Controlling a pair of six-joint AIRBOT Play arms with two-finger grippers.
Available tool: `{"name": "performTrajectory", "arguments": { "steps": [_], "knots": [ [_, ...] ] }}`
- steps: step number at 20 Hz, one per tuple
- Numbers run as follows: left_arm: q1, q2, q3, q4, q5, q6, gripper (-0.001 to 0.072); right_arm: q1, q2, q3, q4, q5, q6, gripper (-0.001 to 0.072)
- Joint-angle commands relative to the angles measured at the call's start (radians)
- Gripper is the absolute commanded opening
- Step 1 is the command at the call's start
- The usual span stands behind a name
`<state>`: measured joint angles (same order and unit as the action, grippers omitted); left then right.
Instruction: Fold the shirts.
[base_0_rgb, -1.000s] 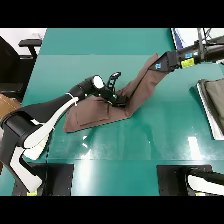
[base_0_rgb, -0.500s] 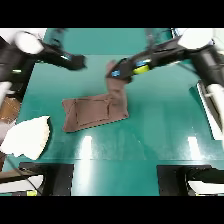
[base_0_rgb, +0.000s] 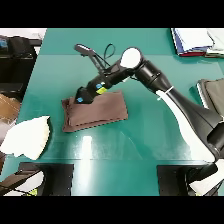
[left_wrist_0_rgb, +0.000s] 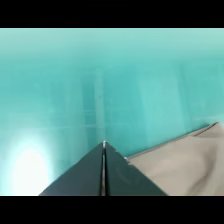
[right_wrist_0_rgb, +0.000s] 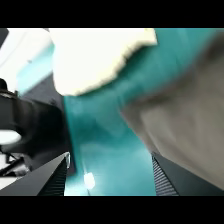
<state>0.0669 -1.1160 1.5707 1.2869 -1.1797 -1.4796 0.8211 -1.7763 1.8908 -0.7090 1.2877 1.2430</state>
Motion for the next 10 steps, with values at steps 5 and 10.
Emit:
{"name": "performTrajectory", "arguments": {
  "steps": [5,10],
  "knots": [
    [0.016,0.013,0.000,-0.032,-0.051,0.015,0.0025,-0.353,0.155,-0.414,-0.157,-0.016,0.130,0.0595],
    [0.011,0.006,-0.007,-0.050,-0.027,0.022,0.0024,-0.456,0.094,-0.549,-0.143,-0.096,0.131,0.0595]
  ]
}}
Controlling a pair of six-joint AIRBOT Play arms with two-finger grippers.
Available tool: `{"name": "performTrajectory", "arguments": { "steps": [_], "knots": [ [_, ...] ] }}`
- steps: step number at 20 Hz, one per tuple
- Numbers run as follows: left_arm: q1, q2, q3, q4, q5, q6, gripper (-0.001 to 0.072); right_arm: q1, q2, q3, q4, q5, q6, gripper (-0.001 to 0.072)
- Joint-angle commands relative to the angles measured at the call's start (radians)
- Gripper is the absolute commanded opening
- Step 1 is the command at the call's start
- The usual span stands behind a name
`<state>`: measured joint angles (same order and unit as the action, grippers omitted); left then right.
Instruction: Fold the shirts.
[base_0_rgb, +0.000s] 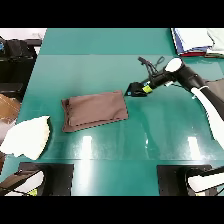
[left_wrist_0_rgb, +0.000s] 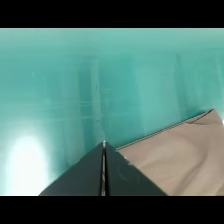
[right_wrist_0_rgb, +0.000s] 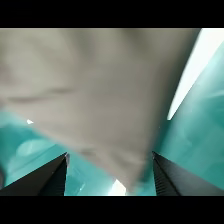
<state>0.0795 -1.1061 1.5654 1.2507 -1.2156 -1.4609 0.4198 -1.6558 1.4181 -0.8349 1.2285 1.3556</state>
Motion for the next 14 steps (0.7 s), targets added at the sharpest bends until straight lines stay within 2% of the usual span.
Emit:
{"name": "performTrajectory", "arguments": {
  "steps": [1,4,6,7,8,9,11,12,14],
  "knots": [
    [-0.002,-0.010,-0.002,-0.013,0.011,0.003,0.0025,-0.043,-0.058,-0.076,0.015,-0.026,0.016,0.0595],
    [-0.002,-0.015,-0.002,-0.013,0.013,0.003,0.0024,0.017,-0.148,-0.075,0.172,-0.053,-0.016,0.0593],
    [-0.002,-0.017,-0.002,-0.014,0.020,0.003,0.0024,0.069,-0.210,-0.044,0.226,-0.056,-0.029,0.0592],
    [-0.002,-0.017,-0.002,-0.016,0.019,0.003,0.0025,0.095,-0.236,-0.020,0.242,-0.056,-0.037,0.0569],
    [-0.002,-0.017,-0.002,-0.018,0.019,0.003,0.0024,0.122,-0.259,0.014,0.240,-0.057,-0.040,0.0510],
    [-0.002,-0.017,-0.002,-0.026,0.019,0.004,0.0024,0.143,-0.275,0.050,0.238,-0.064,-0.041,0.0402],
    [-0.019,-0.017,-0.002,-0.034,0.020,0.027,0.0024,0.170,-0.287,0.119,0.229,-0.108,-0.041,0.0060],
    [-0.044,-0.018,-0.002,-0.032,0.019,0.029,0.0023,0.171,-0.286,0.150,0.229,-0.127,-0.041,0.0015],
    [-0.106,-0.020,-0.002,-0.031,0.022,0.029,0.0023,0.149,-0.283,0.221,0.219,-0.126,-0.040,0.0015]
  ]
}}
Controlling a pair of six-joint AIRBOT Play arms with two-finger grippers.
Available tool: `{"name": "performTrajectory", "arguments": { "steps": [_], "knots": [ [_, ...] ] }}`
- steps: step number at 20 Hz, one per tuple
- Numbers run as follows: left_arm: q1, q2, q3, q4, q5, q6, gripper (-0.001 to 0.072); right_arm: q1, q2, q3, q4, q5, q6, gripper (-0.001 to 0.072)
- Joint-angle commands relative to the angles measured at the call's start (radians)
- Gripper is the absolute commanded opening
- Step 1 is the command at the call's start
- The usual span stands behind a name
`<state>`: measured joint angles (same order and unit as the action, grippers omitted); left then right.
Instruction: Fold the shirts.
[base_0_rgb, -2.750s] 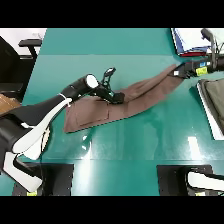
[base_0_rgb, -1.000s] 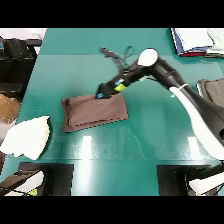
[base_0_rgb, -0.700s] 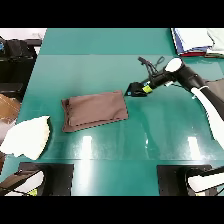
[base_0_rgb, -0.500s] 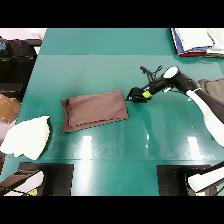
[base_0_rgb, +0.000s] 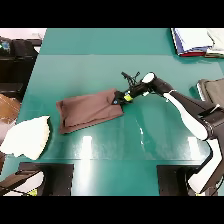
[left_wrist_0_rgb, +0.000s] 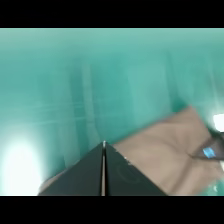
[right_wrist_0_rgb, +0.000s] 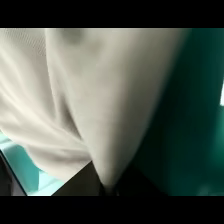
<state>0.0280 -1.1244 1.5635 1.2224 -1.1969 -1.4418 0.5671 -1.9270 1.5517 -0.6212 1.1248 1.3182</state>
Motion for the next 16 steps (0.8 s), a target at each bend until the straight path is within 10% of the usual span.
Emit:
{"name": "performTrajectory", "arguments": {
  "steps": [1,16],
  "knots": [
    [-0.091,-0.002,0.000,-0.002,0.004,0.010,0.0024,-0.019,0.001,0.116,-0.021,-0.022,-0.001,0.0015],
    [-0.351,-0.002,0.000,-0.008,0.097,-0.022,0.0024,-0.924,0.401,0.145,-0.375,0.010,0.138,0.0016]
  ]
}}
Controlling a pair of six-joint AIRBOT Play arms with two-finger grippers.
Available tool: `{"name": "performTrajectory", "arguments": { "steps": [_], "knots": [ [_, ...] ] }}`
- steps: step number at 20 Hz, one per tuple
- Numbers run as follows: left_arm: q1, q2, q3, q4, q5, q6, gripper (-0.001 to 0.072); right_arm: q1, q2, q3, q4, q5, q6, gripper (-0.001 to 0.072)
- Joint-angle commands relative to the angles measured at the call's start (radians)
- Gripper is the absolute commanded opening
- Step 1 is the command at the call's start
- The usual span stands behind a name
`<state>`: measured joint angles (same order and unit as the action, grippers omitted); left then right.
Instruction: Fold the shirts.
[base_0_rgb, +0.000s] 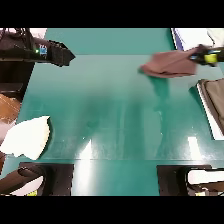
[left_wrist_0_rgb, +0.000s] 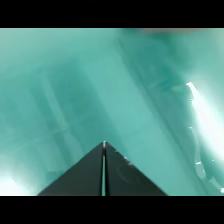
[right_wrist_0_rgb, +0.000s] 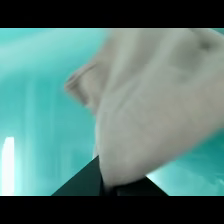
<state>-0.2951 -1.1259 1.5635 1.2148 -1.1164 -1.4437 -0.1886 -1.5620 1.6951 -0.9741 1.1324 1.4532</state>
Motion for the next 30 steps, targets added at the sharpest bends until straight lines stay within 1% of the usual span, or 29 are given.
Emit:
{"name": "performTrajectory", "arguments": {
  "steps": [1,3,6,8,11,15,18,24,26,28,29,30],
  "knots": [
    [-0.027,0.000,0.000,-0.005,0.016,-0.023,0.0024,-0.221,0.037,0.001,-0.022,0.000,0.003,0.0015],
    [-0.027,0.000,0.000,-0.007,0.015,-0.023,0.0024,-0.305,0.037,0.001,-0.021,-0.007,-0.015,0.0015],
    [-0.027,0.000,0.000,-0.012,0.014,-0.023,0.0024,-0.380,0.037,0.007,-0.020,-0.027,-0.053,0.0015],
    [-0.027,0.000,0.000,-0.020,0.014,-0.024,0.0024,-0.400,0.037,0.030,-0.018,-0.031,-0.069,0.0015],
    [-0.027,0.000,0.000,-0.022,0.013,-0.047,0.0024,-0.392,0.037,0.132,-0.013,-0.018,-0.081,0.0015],
    [-0.027,0.000,0.000,-0.022,0.005,-0.049,0.0024,-0.379,0.037,0.301,-0.014,0.043,-0.081,0.0015],
    [-0.027,0.000,0.000,-0.022,0.001,-0.048,0.0024,-0.391,0.046,0.360,-0.015,0.128,-0.080,0.0015],
    [-0.027,0.000,0.000,-0.021,-0.002,-0.040,0.0024,-0.483,0.204,0.141,-0.038,0.168,-0.082,0.0015],
    [-0.027,0.000,0.000,-0.021,-0.002,-0.040,0.0024,-0.515,0.253,0.058,-0.122,0.209,-0.082,0.0015],
    [-0.027,0.000,0.000,-0.019,-0.002,-0.040,0.0024,-0.537,0.293,-0.035,-0.256,0.268,-0.082,0.0016],
    [-0.027,0.000,0.000,-0.018,-0.002,-0.040,0.0024,-0.547,0.313,-0.087,-0.304,0.275,-0.081,0.0017],
    [-0.027,0.000,0.000,-0.019,-0.003,-0.040,0.0025,-0.562,0.332,-0.146,-0.340,0.278,-0.081,0.0035]
  ]
}}
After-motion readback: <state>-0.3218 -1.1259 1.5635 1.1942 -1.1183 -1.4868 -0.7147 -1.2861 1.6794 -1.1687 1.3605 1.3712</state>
